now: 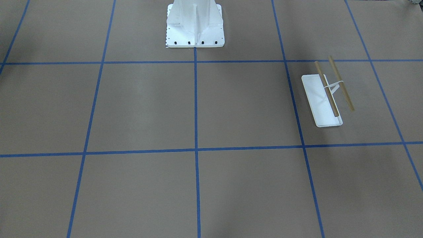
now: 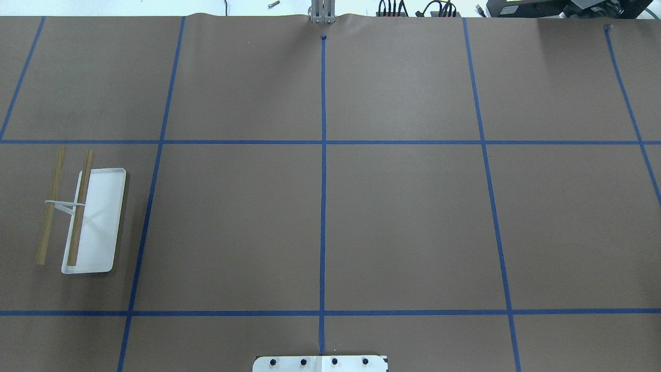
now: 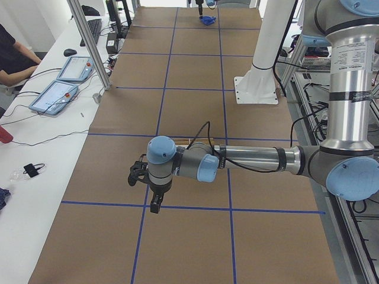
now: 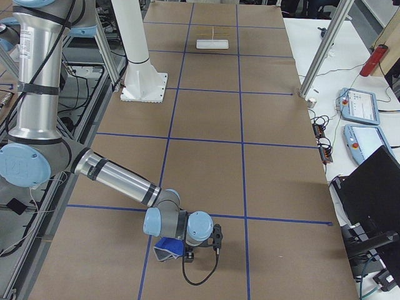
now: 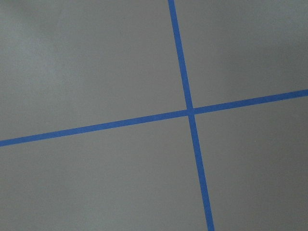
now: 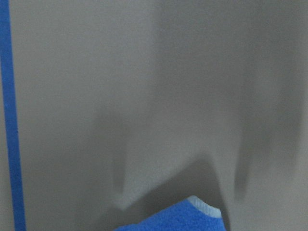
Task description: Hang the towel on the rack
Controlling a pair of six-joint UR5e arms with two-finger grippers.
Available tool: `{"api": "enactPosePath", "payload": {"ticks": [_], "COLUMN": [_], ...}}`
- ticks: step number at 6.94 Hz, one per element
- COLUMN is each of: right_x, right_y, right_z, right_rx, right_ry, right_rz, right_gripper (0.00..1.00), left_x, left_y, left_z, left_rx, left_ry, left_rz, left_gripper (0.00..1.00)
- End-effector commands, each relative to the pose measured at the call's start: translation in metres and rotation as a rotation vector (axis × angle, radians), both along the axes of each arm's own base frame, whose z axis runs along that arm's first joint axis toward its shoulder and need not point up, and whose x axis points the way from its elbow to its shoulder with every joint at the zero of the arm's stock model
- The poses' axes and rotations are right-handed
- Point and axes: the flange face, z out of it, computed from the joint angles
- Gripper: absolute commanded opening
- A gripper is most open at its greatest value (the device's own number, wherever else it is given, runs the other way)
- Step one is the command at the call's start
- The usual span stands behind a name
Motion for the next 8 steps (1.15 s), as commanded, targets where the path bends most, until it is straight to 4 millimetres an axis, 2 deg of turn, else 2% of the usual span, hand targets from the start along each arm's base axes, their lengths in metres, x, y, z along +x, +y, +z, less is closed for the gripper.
{"api": "enactPosePath", "payload": {"ticks": [1,2,3,4,5,6,8], "right_x": [-0.002,-0.001,-0.001,-0.002,-0.003,-0.004,0.029], "right_y": [0.0,0.001,0.0,-0.001,-0.013,-0.035,-0.082], "right_z": [0.001,0.003,0.002,0.001,-0.011,-0.034,-0.111], "right_rx": [-0.002,-0.002,0.01,0.022,0.044,0.103,0.244], "right_ry": [0.0,0.003,0.005,0.005,-0.002,-0.032,-0.113], "right_rz": [-0.002,-0.005,-0.006,-0.008,-0.001,0.002,0.092], "right_gripper": [0.64,0.15,0.0,0.0,0.0,0.0,0.0], "left_x": [0.0,0.0,0.0,0.001,0.0,0.0,0.001], "left_y": [-0.001,-0.002,-0.005,-0.007,-0.008,-0.009,-0.01], "left_z": [-0.001,-0.002,-0.004,-0.006,-0.008,-0.009,-0.013], "left_rx": [0.002,0.004,0.008,0.013,0.015,0.018,0.029], "left_ry": [0.002,0.0,0.0,0.0,-0.001,-0.001,0.005], "left_rz": [0.001,0.001,0.001,0.001,-0.001,-0.001,0.001], "left_gripper": [0.98,0.98,0.98,0.98,0.98,0.98,0.98]}}
